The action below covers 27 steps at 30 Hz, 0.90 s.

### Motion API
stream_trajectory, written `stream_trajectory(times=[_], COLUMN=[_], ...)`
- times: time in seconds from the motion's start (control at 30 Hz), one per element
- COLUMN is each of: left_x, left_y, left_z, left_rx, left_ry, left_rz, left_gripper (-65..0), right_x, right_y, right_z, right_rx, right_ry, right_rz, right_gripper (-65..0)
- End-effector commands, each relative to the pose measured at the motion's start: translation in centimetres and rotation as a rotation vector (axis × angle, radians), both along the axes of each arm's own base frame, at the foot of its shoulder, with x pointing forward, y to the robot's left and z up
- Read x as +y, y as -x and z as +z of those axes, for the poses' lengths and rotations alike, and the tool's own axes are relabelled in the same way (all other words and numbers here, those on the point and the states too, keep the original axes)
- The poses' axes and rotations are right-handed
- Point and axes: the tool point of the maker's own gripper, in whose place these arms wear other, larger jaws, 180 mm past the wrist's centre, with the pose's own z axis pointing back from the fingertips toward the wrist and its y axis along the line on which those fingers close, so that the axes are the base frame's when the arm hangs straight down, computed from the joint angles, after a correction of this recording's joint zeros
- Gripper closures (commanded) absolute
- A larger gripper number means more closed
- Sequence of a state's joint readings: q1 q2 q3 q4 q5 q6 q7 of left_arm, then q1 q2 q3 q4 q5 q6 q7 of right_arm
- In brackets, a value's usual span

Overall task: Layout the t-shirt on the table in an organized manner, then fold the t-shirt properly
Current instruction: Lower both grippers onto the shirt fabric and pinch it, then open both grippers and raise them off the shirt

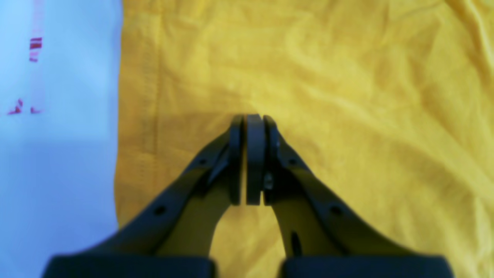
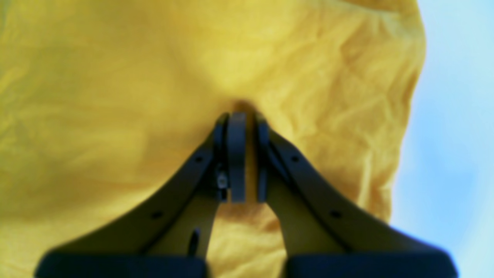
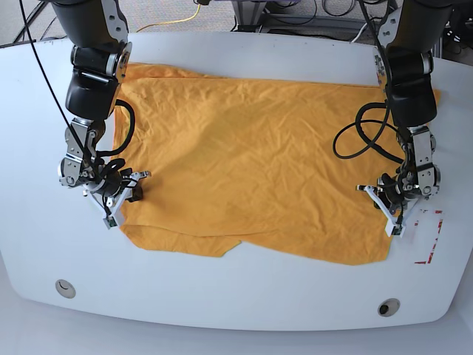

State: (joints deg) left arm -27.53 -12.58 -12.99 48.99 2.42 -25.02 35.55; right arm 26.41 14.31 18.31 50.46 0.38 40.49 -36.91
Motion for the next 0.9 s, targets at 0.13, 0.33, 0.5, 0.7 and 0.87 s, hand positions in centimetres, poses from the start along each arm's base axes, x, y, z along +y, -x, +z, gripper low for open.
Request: stream_trajectory(times=[0.13, 0.33, 0.5, 0.7, 0.87], left_x=[-1.0, -2.8, -2.9, -2.6, -2.0], left_y=[-4.0, -5.2, -6.0, -6.1, -4.7], left_z=[3.9, 5.4, 7.9, 11.7, 14.0], left_rx=[-0.141, -0.178, -0.243, -0.287, -0.292], left_ry=[0.035, 0.023, -0.002, -0.070, -0.146], left_rz=[-0.005, -0.055, -0.072, -0.082, -0.085], left_gripper=[0.0, 0.0, 0.0, 0.0, -0.1], right_x=[-2.1, -3.1, -3.4, -4.7, -4.9], right_y=[-3.6, -5.8, -6.8, -6.7, -4.4], right_z=[3.0, 5.5, 7.0, 9.8, 12.1], right_rx=[-0.075, -0.128, -0.153, -0.161, -0.169], right_ry=[0.000, -0.008, -0.001, 0.102, 0.194], right_rz=[-0.038, -0.057, -0.058, -0.047, -0.025], right_gripper=[-3.5, -4.1, -14.6, -31.5, -33.3])
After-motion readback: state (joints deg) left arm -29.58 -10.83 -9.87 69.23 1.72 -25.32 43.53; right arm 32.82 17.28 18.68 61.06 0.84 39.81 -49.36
